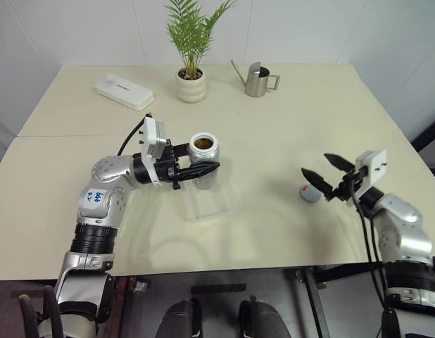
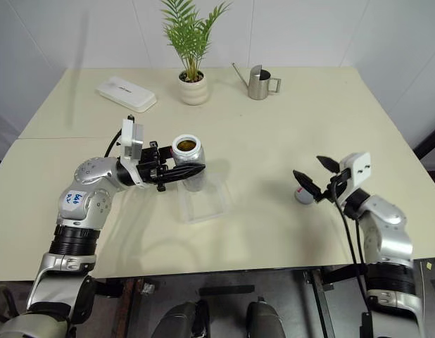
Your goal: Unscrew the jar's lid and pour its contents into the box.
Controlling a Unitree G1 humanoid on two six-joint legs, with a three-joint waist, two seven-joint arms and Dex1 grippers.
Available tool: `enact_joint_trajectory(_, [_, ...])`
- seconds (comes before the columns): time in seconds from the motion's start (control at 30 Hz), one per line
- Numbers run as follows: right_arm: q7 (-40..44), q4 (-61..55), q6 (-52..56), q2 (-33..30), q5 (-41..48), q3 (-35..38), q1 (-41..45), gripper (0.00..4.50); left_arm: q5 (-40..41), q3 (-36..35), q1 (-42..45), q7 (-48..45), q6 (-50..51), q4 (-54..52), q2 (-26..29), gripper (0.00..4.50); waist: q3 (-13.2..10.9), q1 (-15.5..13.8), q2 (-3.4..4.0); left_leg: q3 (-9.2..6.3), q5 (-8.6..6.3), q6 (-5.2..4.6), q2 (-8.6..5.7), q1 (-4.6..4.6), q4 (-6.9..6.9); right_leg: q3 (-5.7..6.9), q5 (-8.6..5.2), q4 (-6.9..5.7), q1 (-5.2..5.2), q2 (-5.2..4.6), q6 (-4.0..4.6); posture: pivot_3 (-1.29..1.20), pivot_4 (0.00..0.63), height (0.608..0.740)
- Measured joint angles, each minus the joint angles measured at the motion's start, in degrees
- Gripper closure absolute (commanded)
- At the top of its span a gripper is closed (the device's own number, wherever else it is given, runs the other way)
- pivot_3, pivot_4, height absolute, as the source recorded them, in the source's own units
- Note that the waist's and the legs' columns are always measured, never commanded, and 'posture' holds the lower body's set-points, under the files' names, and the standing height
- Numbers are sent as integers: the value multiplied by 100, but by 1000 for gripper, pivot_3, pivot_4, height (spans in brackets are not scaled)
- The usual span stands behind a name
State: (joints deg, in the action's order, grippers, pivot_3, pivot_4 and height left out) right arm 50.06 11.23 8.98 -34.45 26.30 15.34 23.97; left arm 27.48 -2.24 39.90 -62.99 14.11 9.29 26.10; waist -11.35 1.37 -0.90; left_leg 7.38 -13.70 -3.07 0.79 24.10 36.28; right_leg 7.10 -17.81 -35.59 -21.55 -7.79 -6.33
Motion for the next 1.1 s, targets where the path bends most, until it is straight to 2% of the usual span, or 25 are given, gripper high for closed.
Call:
enact_joint_trajectory(0.07, [348,-1098,848,-499,371,-318,21,11,-371,37,148,176,-269,362,114,2427,-3,-3,4,-8,-1,2,2,3,1,-12,0,1,-1,-26,1,0,150,740])
enact_joint_trajectory(0.23, [924,-2688,1950,-1036,956,-957,-6,11,-728,76,677,320,-572,758,207,2427,-2,-32,2,-14,-8,0,-1,10,-5,6,0,15,1,-36,1,0,150,740])
enact_joint_trajectory(0.37, [900,-2925,2267,-1040,1146,-1030,10,11,-895,21,890,499,-622,797,324,2427,-2,-124,1,-1,-14,-12,-12,11,0,44,1,17,1,-44,-1,0,150,740])
enact_joint_trajectory(0.6, [829,-2903,2223,-1037,1028,-1017,-307,11,-1983,400,885,1165,-1277,776,444,2427,-2,-265,1,3,-16,-19,-17,14,9,51,2,15,2,-28,-3,0,150,740])
enact_joint_trajectory(0.83, [720,-2860,2075,-951,845,-1018,-466,11,-4567,1152,886,3469,-3531,813,584,2427,-2,-280,1,5,-19,-25,-17,14,12,49,6,14,1,-54,-10,0,150,740])
enact_joint_trajectory(0.93, [666,-2811,2049,-911,823,-1004,-487,11,-5902,1513,886,4754,-4675,966,926,2427,-2,-264,1,8,-20,-25,-17,14,2,49,6,15,-3,-55,-9,0,150,740])
enact_joint_trajectory(1.03, [650,-2756,2017,-860,808,-1005,-490,11,-7132,1875,917,5934,-5277,984,1186,2427,-2,-274,1,10,-21,-27,-17,14,1,50,6,16,-4,-55,-10,0,150,740])
enact_joint_trajectory(1.1, [626,-2722,2014,-810,805,-1004,-485,11,-8436,2428,1107,7106,-5369,981,1437,2427,-2,-285,0,11,-23,-31,-18,15,3,50,6,14,-4,-55,-10,0,150,740])
